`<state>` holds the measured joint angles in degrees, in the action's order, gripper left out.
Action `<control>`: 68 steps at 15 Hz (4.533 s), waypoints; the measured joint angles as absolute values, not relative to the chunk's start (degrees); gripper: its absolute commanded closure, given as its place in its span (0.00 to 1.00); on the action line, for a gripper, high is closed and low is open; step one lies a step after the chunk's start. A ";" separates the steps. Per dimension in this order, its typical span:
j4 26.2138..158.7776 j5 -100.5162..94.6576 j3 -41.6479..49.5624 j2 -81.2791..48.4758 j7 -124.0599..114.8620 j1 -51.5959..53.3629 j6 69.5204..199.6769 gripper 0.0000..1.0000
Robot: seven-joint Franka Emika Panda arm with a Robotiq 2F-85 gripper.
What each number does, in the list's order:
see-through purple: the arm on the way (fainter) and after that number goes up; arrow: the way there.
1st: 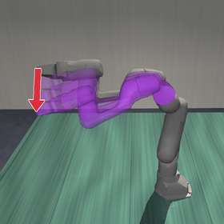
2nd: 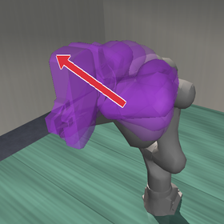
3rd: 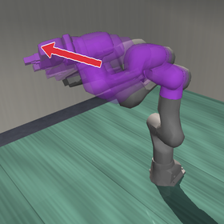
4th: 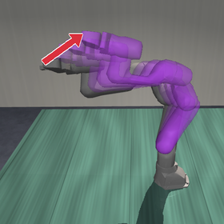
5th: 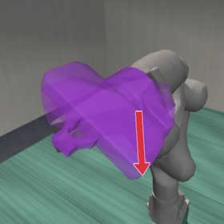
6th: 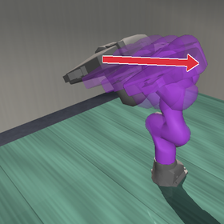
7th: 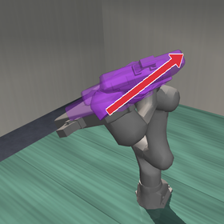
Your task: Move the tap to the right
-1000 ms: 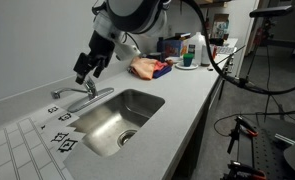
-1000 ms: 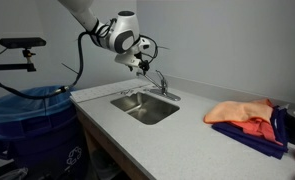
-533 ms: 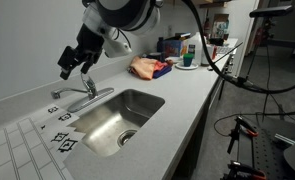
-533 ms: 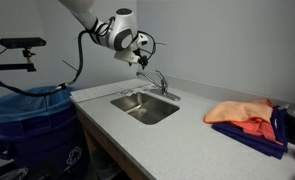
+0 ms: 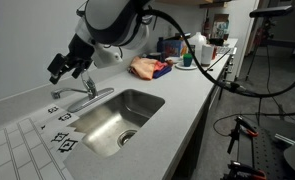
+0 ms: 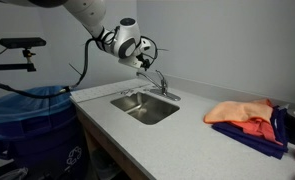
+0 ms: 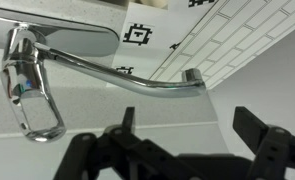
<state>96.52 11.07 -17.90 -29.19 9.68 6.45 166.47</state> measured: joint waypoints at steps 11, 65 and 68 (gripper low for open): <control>92.19 10.85 -18.08 -33.78 9.60 6.44 167.22 0.00; 81.32 11.42 -15.42 -37.45 9.15 10.01 153.17 0.00; 80.52 11.41 -15.68 -39.71 9.15 10.03 155.66 0.00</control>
<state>80.52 11.41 -15.68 -39.71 9.15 10.03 155.66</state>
